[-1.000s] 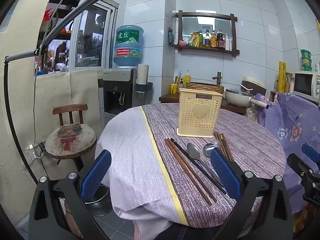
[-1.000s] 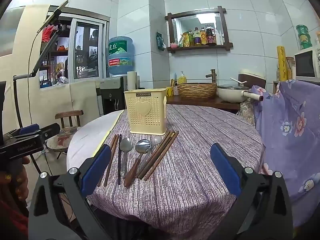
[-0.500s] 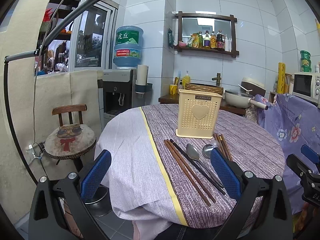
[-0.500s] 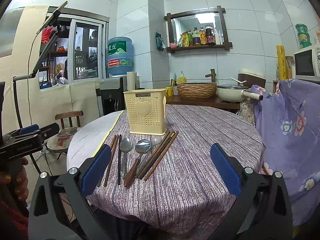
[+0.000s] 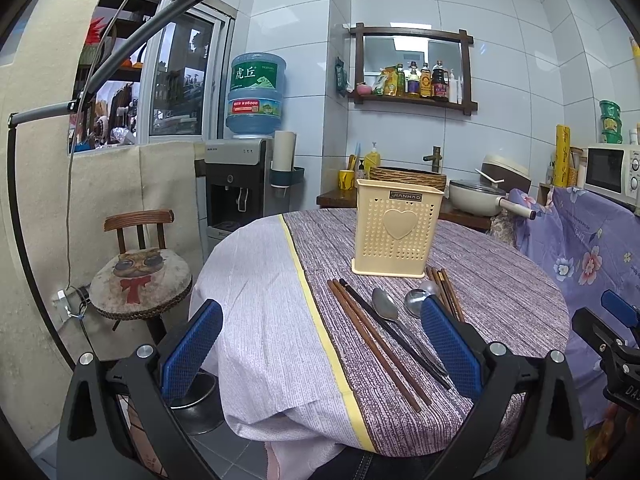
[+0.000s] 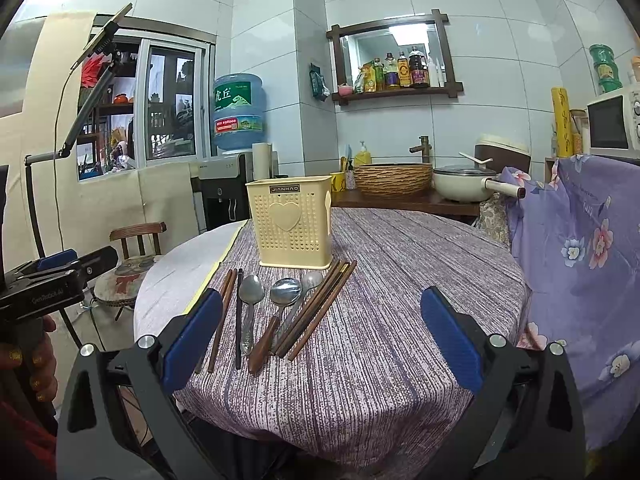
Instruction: Organize utensils
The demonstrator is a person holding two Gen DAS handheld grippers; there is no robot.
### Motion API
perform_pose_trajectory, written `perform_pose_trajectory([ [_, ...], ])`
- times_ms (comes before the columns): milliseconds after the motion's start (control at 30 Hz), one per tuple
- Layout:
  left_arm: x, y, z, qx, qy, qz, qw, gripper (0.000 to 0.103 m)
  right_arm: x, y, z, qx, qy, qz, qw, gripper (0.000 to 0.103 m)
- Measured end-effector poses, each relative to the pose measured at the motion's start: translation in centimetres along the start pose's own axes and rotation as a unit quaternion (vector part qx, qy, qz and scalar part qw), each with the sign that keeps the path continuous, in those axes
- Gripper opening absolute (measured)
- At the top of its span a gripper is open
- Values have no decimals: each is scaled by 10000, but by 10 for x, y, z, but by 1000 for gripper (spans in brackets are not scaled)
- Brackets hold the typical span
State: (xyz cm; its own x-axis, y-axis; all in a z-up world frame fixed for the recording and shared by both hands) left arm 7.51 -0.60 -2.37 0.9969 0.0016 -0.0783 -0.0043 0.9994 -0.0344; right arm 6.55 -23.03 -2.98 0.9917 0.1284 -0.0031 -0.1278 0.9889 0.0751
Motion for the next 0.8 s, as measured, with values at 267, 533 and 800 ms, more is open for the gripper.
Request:
perform_pose_trajectory([
  [267, 0, -3, 0, 10, 2, -6, 10000, 98, 0, -1, -1, 25, 36, -4, 10000, 98],
  [533, 1, -4, -1, 9, 16, -27, 10000, 98, 1, -1, 0, 44, 52, -5, 10000, 98],
  [800, 1, -4, -1, 9, 26, -25, 10000, 98, 1, 0, -1, 47, 58, -8, 10000, 98],
])
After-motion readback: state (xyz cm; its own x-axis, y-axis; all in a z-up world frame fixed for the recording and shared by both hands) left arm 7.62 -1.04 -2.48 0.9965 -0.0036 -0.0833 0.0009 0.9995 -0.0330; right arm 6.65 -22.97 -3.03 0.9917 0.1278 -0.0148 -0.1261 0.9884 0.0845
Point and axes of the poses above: each gripper's, at about its wrist camera, not at the fingertips, and x roughly the way its jaws point, y to its left, z to its top, the point moved 8 cm from there along x, roughly the way its jaws point, and after that the axes turned 13 degrees about -y, right-handed, at the moved point
